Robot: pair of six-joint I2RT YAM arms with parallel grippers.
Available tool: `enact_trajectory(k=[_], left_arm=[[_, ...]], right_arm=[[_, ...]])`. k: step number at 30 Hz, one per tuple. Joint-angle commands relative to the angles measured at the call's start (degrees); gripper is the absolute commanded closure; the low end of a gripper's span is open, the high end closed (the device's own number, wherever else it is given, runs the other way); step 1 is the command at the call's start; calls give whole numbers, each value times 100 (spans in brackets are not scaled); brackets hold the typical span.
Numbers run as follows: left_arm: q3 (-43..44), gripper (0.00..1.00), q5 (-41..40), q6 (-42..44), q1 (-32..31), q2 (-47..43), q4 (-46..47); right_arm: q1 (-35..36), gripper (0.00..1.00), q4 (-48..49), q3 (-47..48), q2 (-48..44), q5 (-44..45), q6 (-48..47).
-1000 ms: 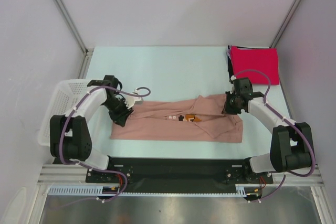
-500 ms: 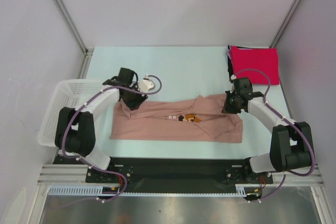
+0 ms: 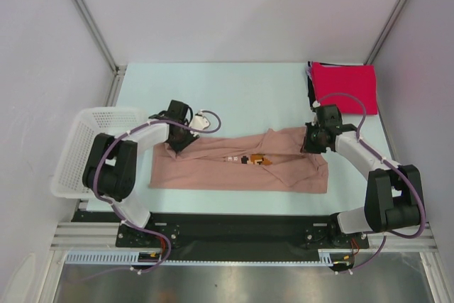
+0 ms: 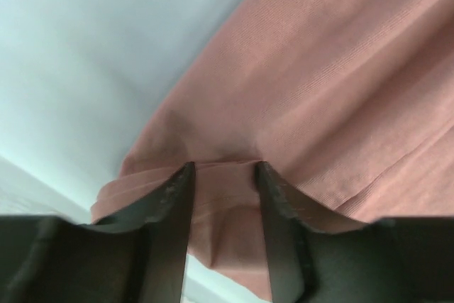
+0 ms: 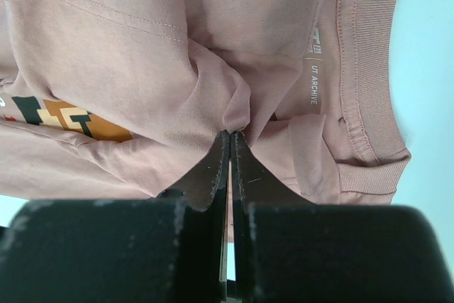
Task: Fold and stack the t-shirts
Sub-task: Fold the tshirt
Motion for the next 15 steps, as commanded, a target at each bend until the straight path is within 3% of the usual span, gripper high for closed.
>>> enact_trajectory(k=[1,3,4,7,9,15], left_arm=[[-138,60,-48,-155,5,122,129],[-208,70,-65,-155,14,122,155],[-208,81,-56,-155,14,105,138],[-112,100,-13,-225,58,-62,50],[72,100,5,-383,154,-280,33],[986,100,638,-1042,1234,-510,41]], right_arm=[[-75,100,97,99,-36,105,-72],[-93,100,96,108,-53,96,-63],[-119,100,96,117,-62,88,-72],[-145,100,61,178,-62,87,-37],[-172,100,105,248,-71,44,-2],[-426,100,369,1188,394,-115,77]])
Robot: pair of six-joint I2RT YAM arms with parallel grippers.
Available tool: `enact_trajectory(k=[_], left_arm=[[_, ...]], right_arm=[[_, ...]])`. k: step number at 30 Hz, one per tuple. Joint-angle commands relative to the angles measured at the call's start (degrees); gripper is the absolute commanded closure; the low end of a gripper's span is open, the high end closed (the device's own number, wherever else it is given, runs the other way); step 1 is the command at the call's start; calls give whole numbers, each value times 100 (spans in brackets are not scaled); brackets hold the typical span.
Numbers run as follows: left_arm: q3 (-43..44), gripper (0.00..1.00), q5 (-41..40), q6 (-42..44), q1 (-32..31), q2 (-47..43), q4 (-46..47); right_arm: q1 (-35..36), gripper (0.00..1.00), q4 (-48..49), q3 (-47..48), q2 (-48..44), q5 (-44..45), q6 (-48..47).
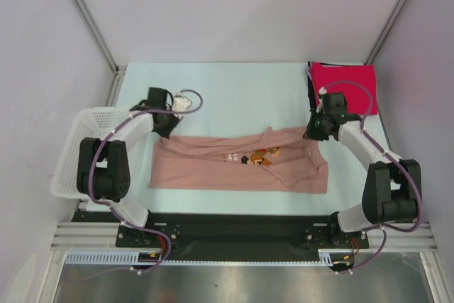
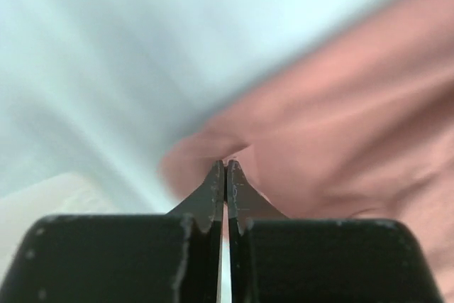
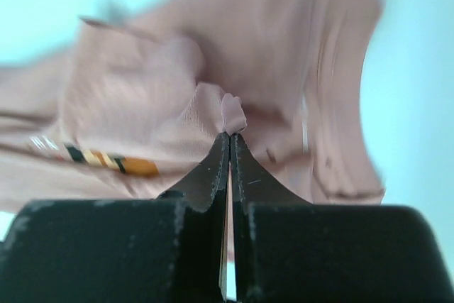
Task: Fold and stack the t-shirts
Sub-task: Fold the tshirt
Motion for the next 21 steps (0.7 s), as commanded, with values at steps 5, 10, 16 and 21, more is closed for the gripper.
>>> enact_trajectory(k=[5,10,16,21], left_arm=[[1261,100,630,-654,1199,-285,212],[1498,100,596,-646,1340,-153,317],[1289,100,692,-576,1411,-241,300],[665,100,737,-435,1402,-530,63]], right_arm=[[-404,100,409,2025,1113,-93,-56],[-457,100,338,2784,1702,-128,-100],[-448,100,163,2847,1704,-120,-170],[-439,100,-83,2110,1160,109,-65]])
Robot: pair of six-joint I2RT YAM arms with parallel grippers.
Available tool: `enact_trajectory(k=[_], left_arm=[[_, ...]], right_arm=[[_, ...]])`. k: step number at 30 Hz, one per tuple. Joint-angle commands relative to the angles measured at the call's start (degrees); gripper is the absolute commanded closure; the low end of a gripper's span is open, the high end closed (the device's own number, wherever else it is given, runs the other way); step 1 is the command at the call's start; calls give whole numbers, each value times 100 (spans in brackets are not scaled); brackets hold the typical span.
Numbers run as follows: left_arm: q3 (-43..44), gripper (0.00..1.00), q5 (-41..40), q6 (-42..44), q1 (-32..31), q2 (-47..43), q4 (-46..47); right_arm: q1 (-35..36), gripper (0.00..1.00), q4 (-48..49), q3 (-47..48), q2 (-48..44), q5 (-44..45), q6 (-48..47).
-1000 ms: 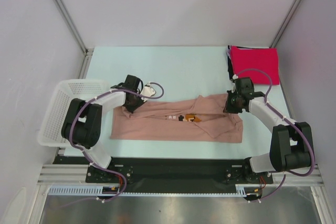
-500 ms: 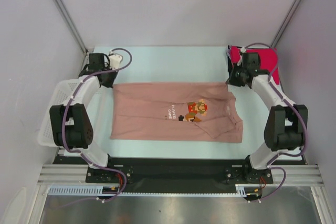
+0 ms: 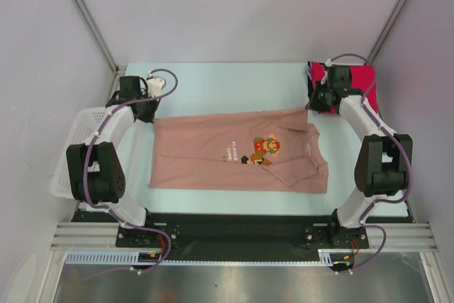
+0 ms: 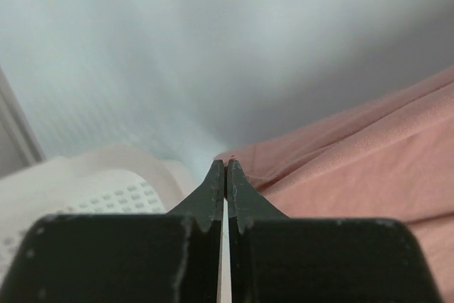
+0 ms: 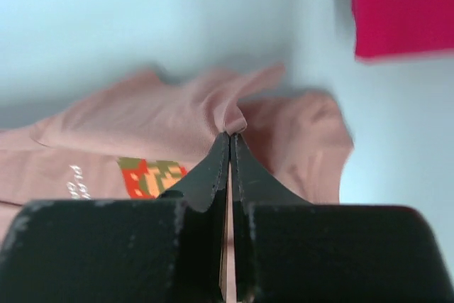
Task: Fold and stack the t-shirts
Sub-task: Fold the tshirt
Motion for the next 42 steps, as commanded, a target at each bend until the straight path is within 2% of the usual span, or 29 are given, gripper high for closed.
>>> enact_trajectory(k=[1,9,16,21,26,32,35,36,38,39,42], left_arm=[[-540,100,13,159,56,-461,-197],[-1350,100,-524,467,65,-646,-250],[-1421,100,-857,547,73,-365,-154],[-1350,100,-823,564,65,-303,-250],[-1315,98,-805,538,65,-347,-470],[-1297,88,-867,555,73,-628,-619],[-1254,73,-780,590,64,-681,-777],[-1227,60,-726,599,73,-672,-847],[-1157,51,-621,599,73,-681,-1006],[-1148,50,-603,599,73,-716,-1032],[-1052,49,-270,590,56,-891,-1085]], right_arm=[[-37,100,-357,-699,-572,270,15],[7,100,-235,-2433,-1434,-54,630],[103,100,-585,-2706,-1575,112,728],[253,97,-524,-2900,-1602,86,816],[104,97,-613,-2961,-1742,280,842],[7,97,-691,-2900,-1830,350,754],[-125,96,-709,-2873,-1821,333,702],[-134,89,-709,-2865,-1812,272,701],[-125,76,-727,-2856,-1795,262,701],[-134,60,-744,-2847,-1795,314,710],[-134,51,-841,-2768,-1952,429,736]])
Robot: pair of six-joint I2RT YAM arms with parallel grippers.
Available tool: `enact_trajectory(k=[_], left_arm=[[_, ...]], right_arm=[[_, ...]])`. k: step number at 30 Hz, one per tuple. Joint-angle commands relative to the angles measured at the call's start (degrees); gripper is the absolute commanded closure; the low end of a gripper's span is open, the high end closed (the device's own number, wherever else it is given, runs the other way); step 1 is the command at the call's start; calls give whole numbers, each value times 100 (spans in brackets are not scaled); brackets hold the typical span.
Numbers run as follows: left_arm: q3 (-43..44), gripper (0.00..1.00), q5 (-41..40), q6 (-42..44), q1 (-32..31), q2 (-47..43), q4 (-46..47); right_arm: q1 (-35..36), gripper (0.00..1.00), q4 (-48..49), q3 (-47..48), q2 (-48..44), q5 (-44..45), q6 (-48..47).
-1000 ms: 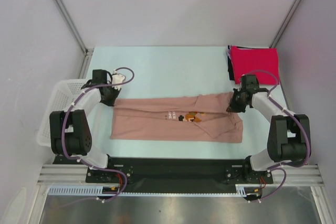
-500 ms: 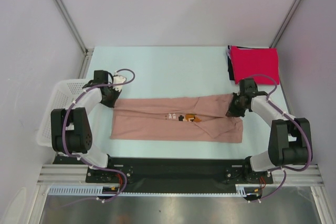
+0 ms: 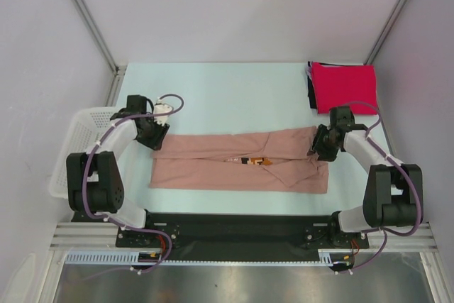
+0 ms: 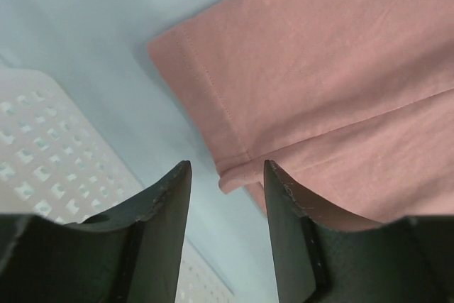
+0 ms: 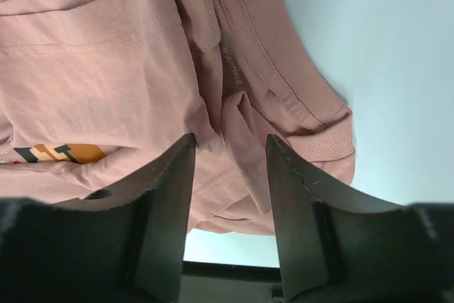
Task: Fold and stack the t-shirts
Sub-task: Fold the tshirt
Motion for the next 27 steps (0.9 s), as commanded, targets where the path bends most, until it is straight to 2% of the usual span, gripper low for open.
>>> enact_trajectory(k=[1,3,9,14,17,18,20,21,22,23,24,26,27], left_arm=[[334,48,-94,171,180,-400,-191],[378,47,-6,145,93,-400,-183],[484,46,-453,22,-22,276,309],[844,43,-586,-163,-31,925,617],[862,41,-489,-233,-31,1137,731],[845,40,-489,-233,-39,1172,766],[801,37,-472,-225,-31,1234,784],[774,39,-402,-199,-31,1260,802],[696,46,-392,-190,-31,1278,828],[669,66,-384,-190,-31,1287,837],[634,74,-410,-163,-39,1331,846],[590,85,-471,-137,-39,1357,855],[572,86,-498,-128,-31,1366,872]], right_arm=[[-14,50,-157,248,-311,206,6],[-14,46,-174,310,-425,241,15],[4,45,-43,126,-312,23,191],[4,46,563,73,74,-285,235],[-5,61,748,134,364,-339,244],[4,74,713,169,417,-278,227],[-31,88,617,152,523,-189,209],[-57,100,521,117,532,-76,200],[-66,100,485,91,523,-5,191],[-66,100,467,64,445,117,191],[-66,100,458,21,401,145,174],[-66,100,432,11,313,197,165],[-66,95,354,38,269,198,156]])
